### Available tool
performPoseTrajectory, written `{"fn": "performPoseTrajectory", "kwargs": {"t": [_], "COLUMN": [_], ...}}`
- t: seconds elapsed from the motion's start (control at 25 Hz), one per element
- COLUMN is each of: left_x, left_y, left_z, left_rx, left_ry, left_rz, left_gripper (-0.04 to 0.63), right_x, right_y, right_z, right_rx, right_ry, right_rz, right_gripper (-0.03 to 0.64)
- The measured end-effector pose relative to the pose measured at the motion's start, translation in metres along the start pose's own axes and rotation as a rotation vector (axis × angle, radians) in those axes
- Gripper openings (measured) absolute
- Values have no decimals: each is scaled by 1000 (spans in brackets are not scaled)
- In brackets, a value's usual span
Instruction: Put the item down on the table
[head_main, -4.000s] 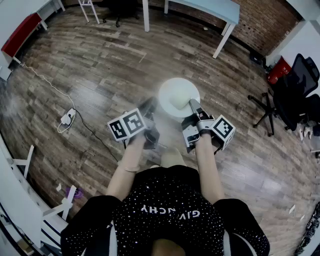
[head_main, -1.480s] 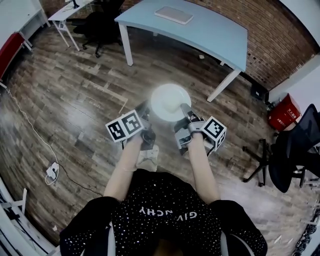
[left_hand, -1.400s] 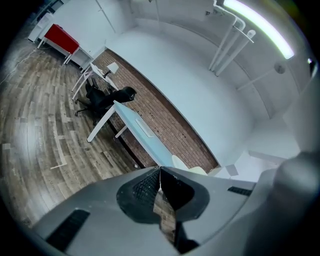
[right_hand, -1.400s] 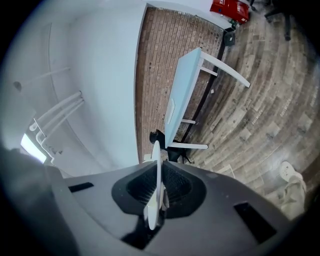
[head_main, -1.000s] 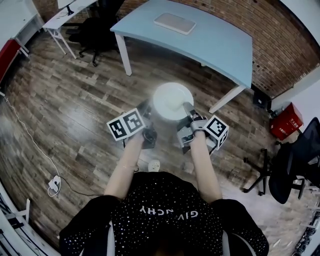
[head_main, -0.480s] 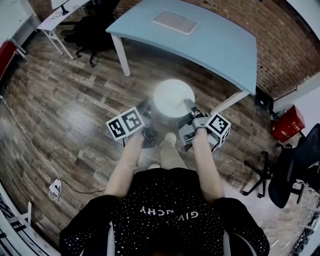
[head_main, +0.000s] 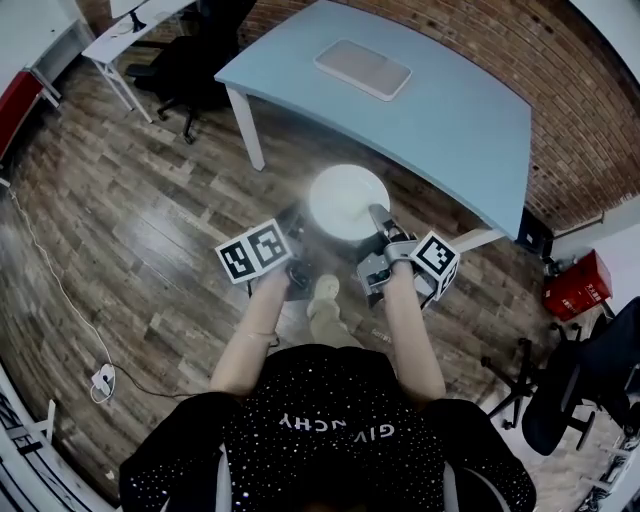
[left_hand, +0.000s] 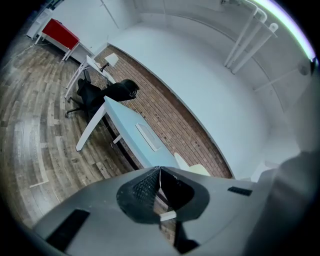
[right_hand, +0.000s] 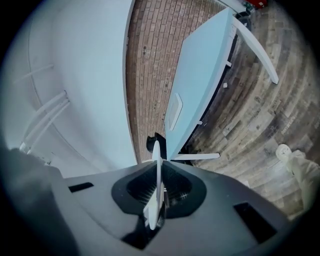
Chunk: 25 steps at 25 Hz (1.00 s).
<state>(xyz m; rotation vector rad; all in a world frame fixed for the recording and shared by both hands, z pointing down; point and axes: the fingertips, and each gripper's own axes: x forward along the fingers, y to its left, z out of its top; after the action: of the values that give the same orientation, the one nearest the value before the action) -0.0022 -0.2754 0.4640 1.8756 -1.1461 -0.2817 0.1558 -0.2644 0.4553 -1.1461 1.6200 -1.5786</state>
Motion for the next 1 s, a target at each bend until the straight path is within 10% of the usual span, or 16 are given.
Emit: {"fn": "performPoseTrajectory", "kwargs": {"t": [1.0], "left_x": [249], "left_y": [27], "left_z": [112], "left_rx": [-21], "left_ry": [1], "left_rz": [14], "left_gripper": [15], "right_x": [223], "right_y": [1], "right_z": [170], "right_rx": [-5], "right_ry": [16], "right_rz": [-25], "right_gripper": [32]}}
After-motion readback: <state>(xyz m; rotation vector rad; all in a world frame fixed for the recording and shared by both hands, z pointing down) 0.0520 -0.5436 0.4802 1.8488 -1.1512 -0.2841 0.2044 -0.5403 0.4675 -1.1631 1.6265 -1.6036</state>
